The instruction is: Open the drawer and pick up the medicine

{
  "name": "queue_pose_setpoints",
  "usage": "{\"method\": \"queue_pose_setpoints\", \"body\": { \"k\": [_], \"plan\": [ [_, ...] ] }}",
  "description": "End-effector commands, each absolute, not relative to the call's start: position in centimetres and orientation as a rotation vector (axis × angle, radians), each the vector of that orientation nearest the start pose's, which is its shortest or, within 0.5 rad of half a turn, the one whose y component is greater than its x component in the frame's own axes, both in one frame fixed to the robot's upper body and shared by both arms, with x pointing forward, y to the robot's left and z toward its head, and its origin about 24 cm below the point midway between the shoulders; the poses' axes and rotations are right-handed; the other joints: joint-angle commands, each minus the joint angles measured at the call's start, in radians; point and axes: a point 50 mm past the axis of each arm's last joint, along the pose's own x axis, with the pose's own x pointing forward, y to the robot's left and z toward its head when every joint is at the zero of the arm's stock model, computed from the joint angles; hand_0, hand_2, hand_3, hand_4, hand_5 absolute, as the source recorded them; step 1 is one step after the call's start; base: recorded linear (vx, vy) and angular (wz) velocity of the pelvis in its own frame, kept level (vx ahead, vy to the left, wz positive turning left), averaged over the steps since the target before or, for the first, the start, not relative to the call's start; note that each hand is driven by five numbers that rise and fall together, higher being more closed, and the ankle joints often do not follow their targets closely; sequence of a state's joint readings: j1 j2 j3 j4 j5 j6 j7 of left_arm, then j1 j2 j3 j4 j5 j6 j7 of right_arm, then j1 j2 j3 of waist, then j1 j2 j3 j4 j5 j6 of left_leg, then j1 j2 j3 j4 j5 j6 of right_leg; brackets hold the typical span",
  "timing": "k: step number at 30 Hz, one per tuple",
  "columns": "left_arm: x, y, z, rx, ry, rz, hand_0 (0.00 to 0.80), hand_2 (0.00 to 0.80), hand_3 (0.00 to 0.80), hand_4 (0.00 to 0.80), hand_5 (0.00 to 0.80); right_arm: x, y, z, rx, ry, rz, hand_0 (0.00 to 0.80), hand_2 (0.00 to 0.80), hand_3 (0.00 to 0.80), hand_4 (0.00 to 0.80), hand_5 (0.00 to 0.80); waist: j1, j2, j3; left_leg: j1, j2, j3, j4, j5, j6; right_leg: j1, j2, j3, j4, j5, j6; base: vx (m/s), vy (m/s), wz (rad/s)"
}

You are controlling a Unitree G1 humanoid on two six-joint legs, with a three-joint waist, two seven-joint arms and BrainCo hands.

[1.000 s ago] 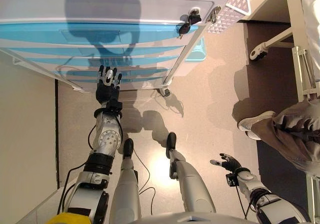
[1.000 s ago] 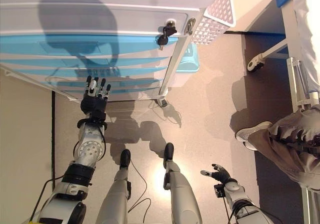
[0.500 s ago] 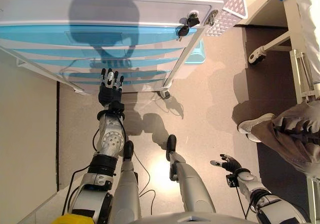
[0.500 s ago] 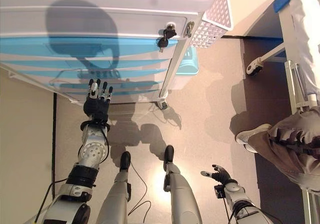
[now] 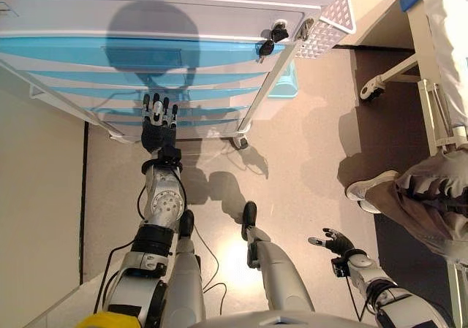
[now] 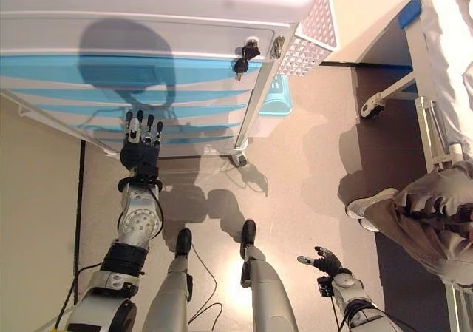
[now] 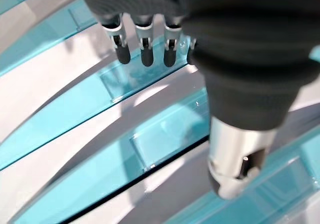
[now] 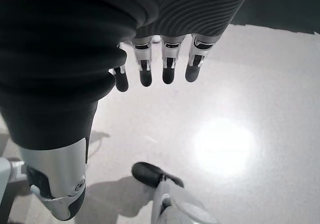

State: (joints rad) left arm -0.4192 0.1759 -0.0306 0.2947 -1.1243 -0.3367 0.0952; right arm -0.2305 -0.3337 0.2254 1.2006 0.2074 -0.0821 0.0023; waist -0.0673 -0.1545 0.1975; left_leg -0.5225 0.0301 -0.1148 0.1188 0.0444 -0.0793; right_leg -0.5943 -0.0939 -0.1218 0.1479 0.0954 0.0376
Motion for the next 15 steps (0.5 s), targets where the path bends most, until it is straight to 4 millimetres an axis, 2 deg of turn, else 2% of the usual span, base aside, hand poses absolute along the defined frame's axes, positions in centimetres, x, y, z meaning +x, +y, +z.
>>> {"method": "queue_pose_setpoints", "body": {
  "k": [1,8,12,15],
  "plan": [
    [33.0,19.5,14.1,-0.954,-0.472,0.073,0.000,0.000,0.000,0.000,0.000,17.2,-26.1,-12.5,-0.301,0.964,-0.108,0.000,0.000,0.000,0.000,0.000,-0.011,-0.027,-0.024,-0.059,-0.041,-0.033,0.011,0.004,0.059,0.006,0.021,-0.043,0.050,-0.025,0.049,0.000,0.000,0.00],
    [33.2,19.3,14.2,-0.952,-0.465,0.067,0.000,0.000,0.000,0.000,0.000,17.1,-26.1,-12.6,-0.304,0.966,-0.111,0.000,0.000,0.000,0.000,0.000,-0.016,-0.027,-0.026,-0.057,-0.040,-0.032,0.011,0.003,0.059,0.006,0.022,-0.044,0.052,-0.026,0.049,0.000,0.000,0.00],
    [33.1,19.1,13.5,-0.950,-0.438,0.064,0.000,0.000,0.000,0.000,0.000,17.3,-26.1,-12.5,-0.302,0.960,-0.112,0.000,0.000,0.000,0.000,0.000,-0.015,-0.025,-0.025,-0.058,-0.042,-0.033,0.013,0.000,0.061,0.004,0.020,-0.042,0.054,-0.024,0.050,0.000,0.000,0.00],
    [33.1,19.4,12.2,-0.963,-0.396,0.104,0.000,0.000,0.000,0.000,0.000,17.5,-26.1,-12.4,-0.295,0.954,-0.115,0.000,0.000,0.000,0.000,0.000,-0.011,-0.026,-0.019,-0.060,-0.042,-0.032,0.015,0.000,0.062,0.003,0.018,-0.043,0.056,-0.026,0.050,0.000,0.000,0.00]
  ]
}}
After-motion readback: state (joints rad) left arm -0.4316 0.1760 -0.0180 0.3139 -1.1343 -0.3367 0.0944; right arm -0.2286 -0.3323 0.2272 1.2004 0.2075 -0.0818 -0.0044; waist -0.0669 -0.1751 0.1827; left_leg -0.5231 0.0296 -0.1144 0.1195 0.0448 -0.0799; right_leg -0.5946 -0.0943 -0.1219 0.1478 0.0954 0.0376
